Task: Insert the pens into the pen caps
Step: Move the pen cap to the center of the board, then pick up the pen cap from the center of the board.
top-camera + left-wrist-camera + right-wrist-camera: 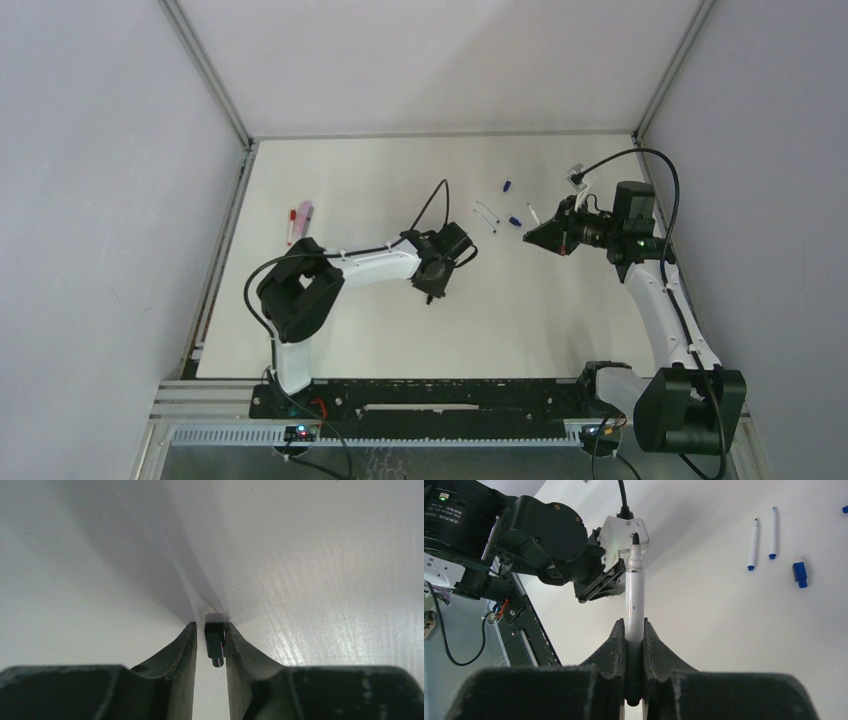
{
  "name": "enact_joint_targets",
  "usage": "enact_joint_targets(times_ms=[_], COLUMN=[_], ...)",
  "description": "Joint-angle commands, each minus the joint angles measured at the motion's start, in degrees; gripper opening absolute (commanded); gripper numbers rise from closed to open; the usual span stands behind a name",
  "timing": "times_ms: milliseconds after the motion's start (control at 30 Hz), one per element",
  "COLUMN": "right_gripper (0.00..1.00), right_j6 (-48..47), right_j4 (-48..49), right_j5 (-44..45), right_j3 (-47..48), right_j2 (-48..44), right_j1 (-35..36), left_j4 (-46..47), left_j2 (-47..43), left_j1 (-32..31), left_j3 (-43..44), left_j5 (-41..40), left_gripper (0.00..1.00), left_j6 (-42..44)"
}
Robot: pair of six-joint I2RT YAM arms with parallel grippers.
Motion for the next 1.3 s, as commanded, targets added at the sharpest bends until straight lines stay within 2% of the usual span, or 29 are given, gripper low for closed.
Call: enact_joint_targets(times_ms=[0,300,400,533,633,733,900,1267], right_gripper=[0.00,0.00,0.00,0.00,0.00,0.00,0.00,0.00], right_j6=[0.37,0.40,0.27,-0.03,-0.70,-1.58,-3.12,-8.32], right_j4=[0.32,0.27,0.24,0.04,-0.18,-0.53,-1.02,-0.20], right_j5=[-1.24,-1.25,-1.20,-1.42,-1.95,-3.07,-5.76,-7.72], right_j3=[2.41,2.43,2.43,2.43,2.43,2.43,2.43,0.80], right_j2=[-0.22,-0.57,-0.67,-0.79,-0.84,-0.94,-1.54,-5.12], right_j1=[-0.42,-0.42,-0.43,-0.42,-0.42,-0.37,0.31,7.11], left_j4=[-4.37,-6.76,-6.63,-5.61,-3.56,0.81,12.39,45.51], left_j2=[-0.39,2.37,2.71,2.18,-0.61,-6.59,-22.70,-50.23], left_j1=[-0.22,-0.32,-0.31,-0.31,-0.37,-0.38,-0.83,-3.79], left_j3=[-0.03,2.39,2.52,2.12,0.94,-1.99,-10.60,-33.01], left_j5=[-0.72,0.47,0.90,0.77,0.40,-0.34,0.17,4.81], left_gripper=[0.31,0.27,0.19,0.02,0.00,0.00,0.00,0.00], left_j6=[-0.64,0.20,0.35,0.48,0.02,-0.84,-2.57,-6.42])
